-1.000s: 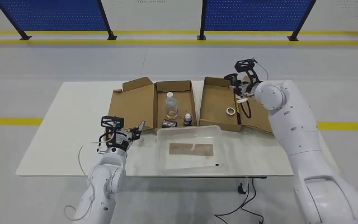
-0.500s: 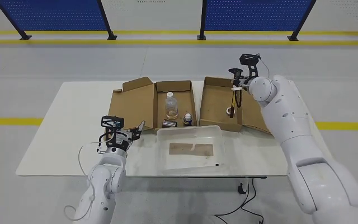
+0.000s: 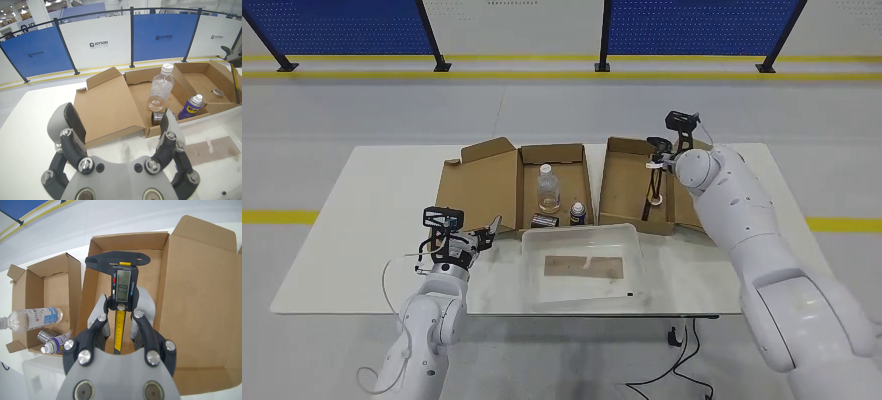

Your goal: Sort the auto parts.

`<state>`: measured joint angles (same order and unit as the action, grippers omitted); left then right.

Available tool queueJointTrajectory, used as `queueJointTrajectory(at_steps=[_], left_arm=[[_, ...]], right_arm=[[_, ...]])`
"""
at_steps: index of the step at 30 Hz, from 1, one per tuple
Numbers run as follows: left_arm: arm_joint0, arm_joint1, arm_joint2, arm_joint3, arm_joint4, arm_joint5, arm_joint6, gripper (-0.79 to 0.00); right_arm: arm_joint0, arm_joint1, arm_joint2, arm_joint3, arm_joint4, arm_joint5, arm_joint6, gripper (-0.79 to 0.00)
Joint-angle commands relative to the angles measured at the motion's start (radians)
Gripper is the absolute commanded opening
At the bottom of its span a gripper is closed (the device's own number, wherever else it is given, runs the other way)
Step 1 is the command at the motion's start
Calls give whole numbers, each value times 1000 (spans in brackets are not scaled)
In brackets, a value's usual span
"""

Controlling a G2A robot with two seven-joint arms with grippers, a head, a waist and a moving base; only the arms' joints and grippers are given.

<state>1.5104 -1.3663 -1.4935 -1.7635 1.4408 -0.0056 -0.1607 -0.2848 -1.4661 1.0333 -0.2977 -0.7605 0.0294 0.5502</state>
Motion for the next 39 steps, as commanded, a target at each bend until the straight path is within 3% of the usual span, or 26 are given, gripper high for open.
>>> queueJointTrajectory(at_steps=[1, 11, 21, 39], left_arm=[[0, 0, 0, 0, 0, 0, 0, 0], [0, 0, 0, 0, 0, 0, 0, 0], [0, 0, 0, 0, 0, 0, 0, 0], [0, 0, 0, 0, 0, 0, 0, 0]], right_arm=[[9, -1, 5, 17, 10, 0, -10, -785], [48, 6, 26, 70, 27, 44, -70, -785], [21, -24, -3, 59, 0, 99, -114, -785], [18, -55, -52, 93, -62, 34, -35, -785]])
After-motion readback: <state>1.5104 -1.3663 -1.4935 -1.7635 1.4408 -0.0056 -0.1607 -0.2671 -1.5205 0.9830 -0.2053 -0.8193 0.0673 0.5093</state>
